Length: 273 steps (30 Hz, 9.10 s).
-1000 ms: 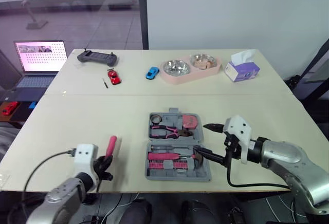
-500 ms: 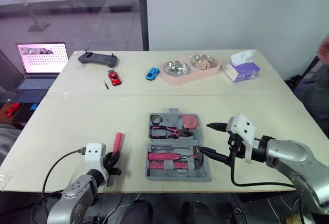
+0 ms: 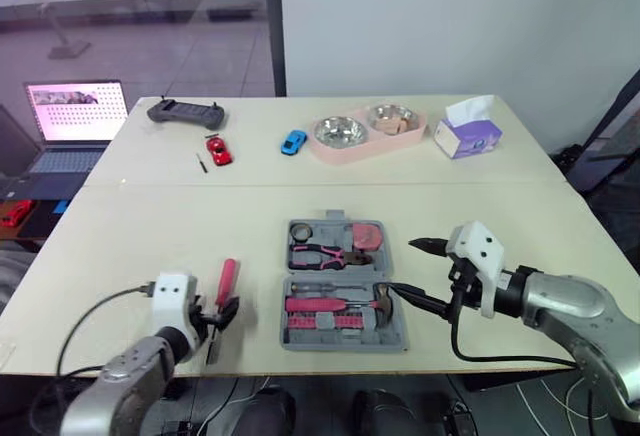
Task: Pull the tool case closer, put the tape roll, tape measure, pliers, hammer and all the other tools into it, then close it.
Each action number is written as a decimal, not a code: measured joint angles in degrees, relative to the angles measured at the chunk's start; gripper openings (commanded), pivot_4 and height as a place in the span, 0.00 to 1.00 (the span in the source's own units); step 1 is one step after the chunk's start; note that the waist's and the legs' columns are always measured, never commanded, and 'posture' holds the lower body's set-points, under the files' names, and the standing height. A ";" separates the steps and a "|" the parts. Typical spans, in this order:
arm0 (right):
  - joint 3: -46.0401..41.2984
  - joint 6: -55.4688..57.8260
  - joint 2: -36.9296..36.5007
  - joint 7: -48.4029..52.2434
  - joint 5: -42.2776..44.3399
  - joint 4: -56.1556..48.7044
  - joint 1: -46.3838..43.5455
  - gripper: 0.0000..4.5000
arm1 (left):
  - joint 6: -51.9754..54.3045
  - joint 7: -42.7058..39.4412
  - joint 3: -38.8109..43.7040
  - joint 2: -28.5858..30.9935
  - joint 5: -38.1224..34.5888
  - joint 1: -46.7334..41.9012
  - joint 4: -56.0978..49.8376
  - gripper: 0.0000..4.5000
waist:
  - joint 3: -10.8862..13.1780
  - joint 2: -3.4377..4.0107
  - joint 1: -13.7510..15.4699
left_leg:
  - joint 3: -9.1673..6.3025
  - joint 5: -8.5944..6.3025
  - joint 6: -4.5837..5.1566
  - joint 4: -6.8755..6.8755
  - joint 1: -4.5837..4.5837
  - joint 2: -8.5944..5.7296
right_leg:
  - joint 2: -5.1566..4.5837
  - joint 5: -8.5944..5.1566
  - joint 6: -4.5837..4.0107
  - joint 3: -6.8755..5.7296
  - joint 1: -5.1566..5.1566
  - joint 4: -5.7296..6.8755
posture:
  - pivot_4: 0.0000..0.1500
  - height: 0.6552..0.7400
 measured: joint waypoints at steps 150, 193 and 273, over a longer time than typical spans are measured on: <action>-0.37 -1.80 -8.61 12.08 8.02 2.42 -1.69 1.00 | 1.80 7.35 -17.66 -5.93 14.04 -4.27 5.62 1.00 | -0.37 0.70 -0.15 | 0.61 -0.52 0.87 0.81 -0.31 -0.21 | -0.42 0.28 0.62 0.62 -0.04 -0.19 | 1.00 1.00; -1.99 -6.72 -5.82 9.33 2.08 7.22 0.64 1.00 | 6.06 -41.71 -40.63 33.89 3.42 -34.86 1.21 0.11 | -0.01 0.53 -1.42 | 0.78 -0.50 0.88 0.75 -0.81 -0.22 | -0.21 0.32 0.60 0.64 -0.58 -0.16 | 1.00 1.00; -4.88 -13.39 -9.73 19.40 -1.14 13.64 5.86 1.00 | 24.26 -20.13 -75.66 -3.49 6.59 -62.27 12.90 0.11 | 0.17 0.28 -0.30 | 0.56 -0.43 0.82 1.07 -0.49 -0.15 | 0.08 0.37 0.78 0.69 -0.11 0.06 | 1.00 1.00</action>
